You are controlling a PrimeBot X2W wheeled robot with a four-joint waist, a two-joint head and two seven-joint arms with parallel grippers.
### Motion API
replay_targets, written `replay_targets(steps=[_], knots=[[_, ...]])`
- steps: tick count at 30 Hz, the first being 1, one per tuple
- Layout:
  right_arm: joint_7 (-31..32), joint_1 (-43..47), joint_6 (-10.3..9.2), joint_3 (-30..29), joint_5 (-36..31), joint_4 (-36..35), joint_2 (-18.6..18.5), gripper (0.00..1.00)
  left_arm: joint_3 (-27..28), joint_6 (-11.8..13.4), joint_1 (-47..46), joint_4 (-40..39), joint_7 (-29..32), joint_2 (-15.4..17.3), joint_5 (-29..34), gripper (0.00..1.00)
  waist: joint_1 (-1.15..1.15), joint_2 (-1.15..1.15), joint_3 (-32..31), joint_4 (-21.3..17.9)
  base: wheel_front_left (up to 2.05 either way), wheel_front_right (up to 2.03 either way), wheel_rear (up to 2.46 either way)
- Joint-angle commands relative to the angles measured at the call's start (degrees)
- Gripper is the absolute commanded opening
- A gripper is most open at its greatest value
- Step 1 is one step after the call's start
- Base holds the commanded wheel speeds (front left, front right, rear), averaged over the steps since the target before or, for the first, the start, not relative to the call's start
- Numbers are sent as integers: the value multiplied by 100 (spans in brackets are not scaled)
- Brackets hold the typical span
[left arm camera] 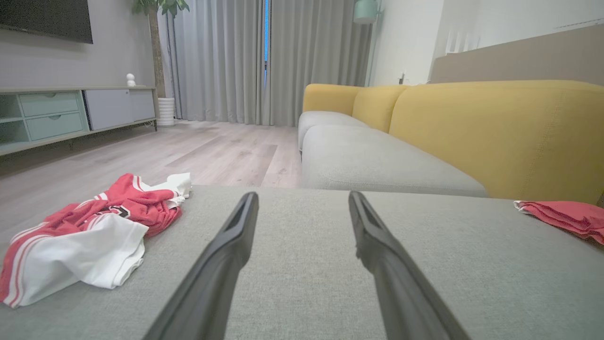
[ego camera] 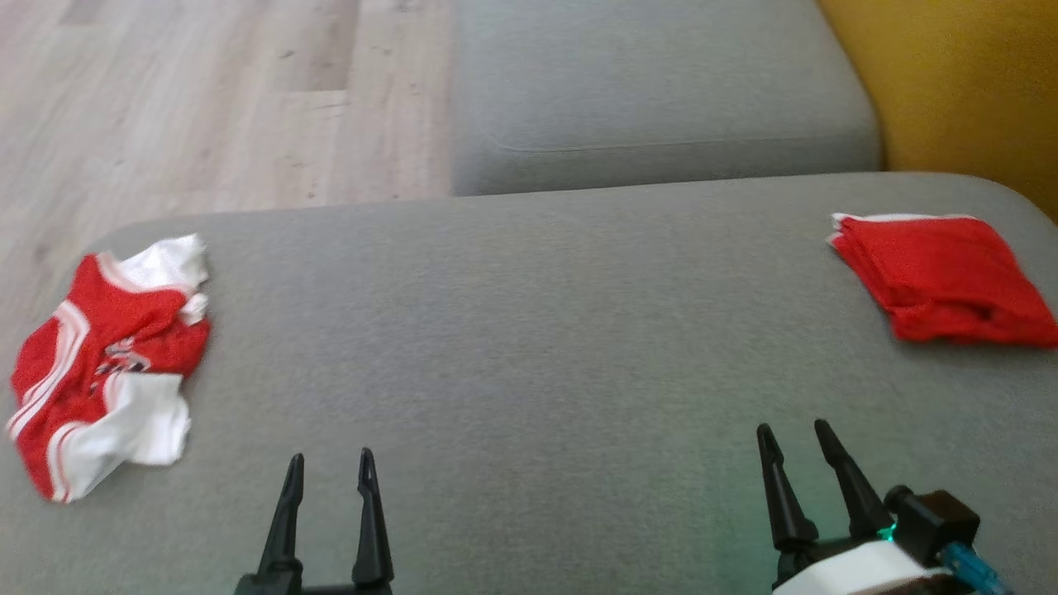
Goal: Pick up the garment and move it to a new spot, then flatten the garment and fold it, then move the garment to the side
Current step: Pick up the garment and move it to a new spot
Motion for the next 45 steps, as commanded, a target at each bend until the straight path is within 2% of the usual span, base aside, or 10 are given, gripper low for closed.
replay_targets(steps=[1,14,21,29,34,39,45], knots=[[-79,-107,-5,160,57,-206,-31,100,206,-23,-164,-112,-28,-5,0,100,0,0,-7,284,0,0,0],[-79,-28,-5,445,158,-190,119,100,482,-138,-51,-55,-28,-5,135,100,0,0,-51,1783,0,0,0],[-79,-23,-5,436,172,-189,149,100,620,-199,-49,-86,-28,-5,189,100,0,0,-44,2209,0,0,0],[-79,-65,-5,463,144,-192,158,100,782,-191,-102,-162,-28,-5,153,100,0,0,123,2292,0,0,0],[-79,-82,-5,448,82,-243,31,100,994,-286,-565,-292,-28,108,218,100,0,0,465,2249,0,0,0],[-79,-415,-5,455,-12,-430,-398,100,1169,-448,-1735,-250,-24,463,331,100,0,0,1314,2216,0,0,0],[-79,-962,-5,449,-61,-804,-1076,100,1440,-653,-3730,561,281,793,91,100,0,0,2384,2203,0,0,0]])
